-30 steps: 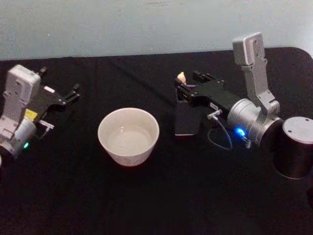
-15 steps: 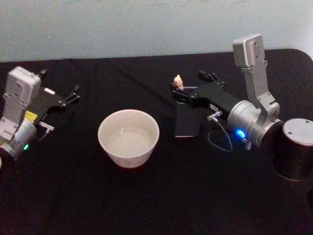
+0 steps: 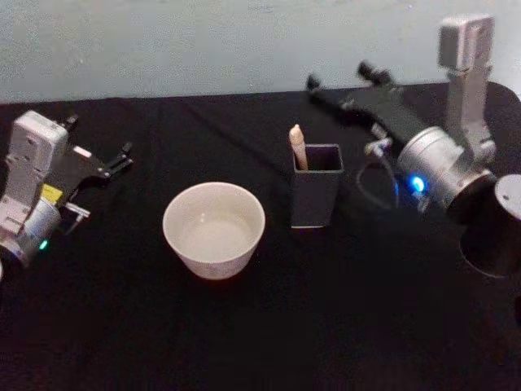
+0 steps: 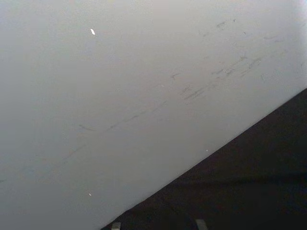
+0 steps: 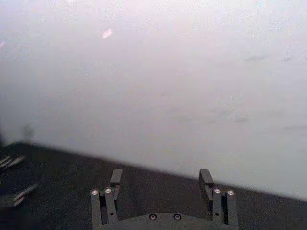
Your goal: Pick up the stirring spoon with one hand, stir inside the cup, then place it back in its original position.
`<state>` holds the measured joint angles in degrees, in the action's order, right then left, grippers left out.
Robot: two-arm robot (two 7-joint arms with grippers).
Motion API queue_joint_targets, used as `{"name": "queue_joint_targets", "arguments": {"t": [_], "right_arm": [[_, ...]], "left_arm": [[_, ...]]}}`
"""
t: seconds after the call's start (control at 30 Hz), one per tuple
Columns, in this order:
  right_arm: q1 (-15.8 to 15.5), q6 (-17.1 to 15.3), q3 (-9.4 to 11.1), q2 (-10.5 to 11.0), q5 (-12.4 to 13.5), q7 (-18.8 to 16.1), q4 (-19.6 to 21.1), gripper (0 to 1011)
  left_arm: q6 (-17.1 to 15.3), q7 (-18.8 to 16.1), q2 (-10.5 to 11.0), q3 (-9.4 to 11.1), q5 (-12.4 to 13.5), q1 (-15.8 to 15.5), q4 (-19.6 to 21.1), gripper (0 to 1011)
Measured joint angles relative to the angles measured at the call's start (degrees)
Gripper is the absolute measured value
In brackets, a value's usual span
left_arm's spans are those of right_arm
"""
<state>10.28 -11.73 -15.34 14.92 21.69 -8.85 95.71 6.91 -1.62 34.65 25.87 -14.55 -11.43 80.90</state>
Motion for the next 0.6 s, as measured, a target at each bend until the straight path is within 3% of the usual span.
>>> {"name": "queue_joint_targets", "arguments": {"t": [0.07,0.13,0.27,0.43,0.6], "right_arm": [[0.32,0.81,0.73,-0.89,-0.77,1.75,-0.58,1000],[1.23,2.20,1.98,-2.48,-3.33,5.74,-2.99,1000],[2.27,3.52,2.70,-3.54,-6.53,9.19,-6.91,1000],[3.01,5.14,2.45,-3.86,-10.28,10.87,-11.89,1000],[3.50,5.41,1.86,-3.94,-11.95,10.40,-15.00,1000]], "left_arm": [[0.00,0.00,0.00,0.00,0.00,0.00,0.00,1001],[0.00,0.00,0.00,0.00,0.00,0.00,0.00,1001],[0.00,0.00,0.00,0.00,0.00,0.00,0.00,1001],[0.00,0.00,0.00,0.00,0.00,0.00,-0.01,1001],[0.00,0.00,0.00,0.00,0.00,0.00,0.00,1001]]}}
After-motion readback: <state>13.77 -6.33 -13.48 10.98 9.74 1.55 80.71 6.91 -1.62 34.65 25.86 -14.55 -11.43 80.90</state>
